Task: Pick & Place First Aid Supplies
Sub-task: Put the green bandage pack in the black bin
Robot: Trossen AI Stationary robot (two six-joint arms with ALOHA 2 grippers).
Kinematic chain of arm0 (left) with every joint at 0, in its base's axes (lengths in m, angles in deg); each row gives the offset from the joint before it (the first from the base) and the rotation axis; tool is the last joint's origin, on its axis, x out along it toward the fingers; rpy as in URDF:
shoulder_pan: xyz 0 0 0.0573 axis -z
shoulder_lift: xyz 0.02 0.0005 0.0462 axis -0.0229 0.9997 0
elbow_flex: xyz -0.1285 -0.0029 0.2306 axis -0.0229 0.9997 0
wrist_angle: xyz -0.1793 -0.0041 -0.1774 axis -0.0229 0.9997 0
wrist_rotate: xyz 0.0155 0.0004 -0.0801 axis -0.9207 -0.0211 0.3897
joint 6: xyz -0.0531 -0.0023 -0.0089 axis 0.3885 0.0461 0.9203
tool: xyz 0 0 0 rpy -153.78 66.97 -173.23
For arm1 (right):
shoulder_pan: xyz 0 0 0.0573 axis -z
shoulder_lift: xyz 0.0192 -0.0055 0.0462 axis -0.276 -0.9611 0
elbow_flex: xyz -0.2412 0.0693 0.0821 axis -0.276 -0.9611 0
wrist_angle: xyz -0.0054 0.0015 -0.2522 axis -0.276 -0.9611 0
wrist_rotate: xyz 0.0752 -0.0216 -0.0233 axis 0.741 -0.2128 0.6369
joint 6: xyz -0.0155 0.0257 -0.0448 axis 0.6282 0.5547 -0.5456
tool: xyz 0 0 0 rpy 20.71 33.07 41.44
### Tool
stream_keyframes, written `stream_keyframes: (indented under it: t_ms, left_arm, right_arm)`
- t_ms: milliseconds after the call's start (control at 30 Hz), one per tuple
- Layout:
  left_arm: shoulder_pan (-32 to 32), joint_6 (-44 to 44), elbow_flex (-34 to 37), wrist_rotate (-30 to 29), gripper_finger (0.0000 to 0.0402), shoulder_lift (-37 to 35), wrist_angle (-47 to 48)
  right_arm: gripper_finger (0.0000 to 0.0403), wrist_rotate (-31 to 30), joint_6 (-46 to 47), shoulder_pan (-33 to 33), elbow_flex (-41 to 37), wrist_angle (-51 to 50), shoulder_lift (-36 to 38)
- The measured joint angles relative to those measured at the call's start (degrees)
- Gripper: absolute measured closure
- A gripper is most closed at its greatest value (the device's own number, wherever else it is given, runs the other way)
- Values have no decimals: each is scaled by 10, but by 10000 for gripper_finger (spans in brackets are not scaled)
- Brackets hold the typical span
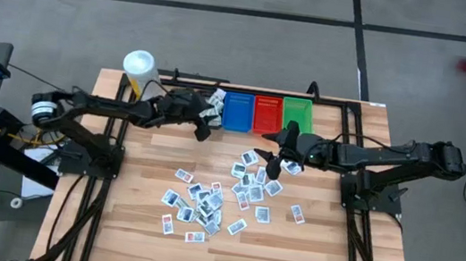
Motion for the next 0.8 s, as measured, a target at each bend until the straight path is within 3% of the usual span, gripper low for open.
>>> stream_keyframes:
  t_ms: [167,367,433,600,800]
  left_arm:
    - [2,57,0,22,230,-49,6]
    - [13,53,0,174,231,-94,79]
    - [18,42,0,198,232,-104,129]
    - [28,30,1,201,238,-106,207]
    - [52,29,1,201,248,-104,217]
  right_arm:
    - [143,23,0,-1,0,30,0]
    - [143,34,0,-16,0,49,0]
    - [143,36,0,-25,0,55,0]
    - [143,31,2,-46,0,63,0]
    - [143,25,34,-53,0,66,-33]
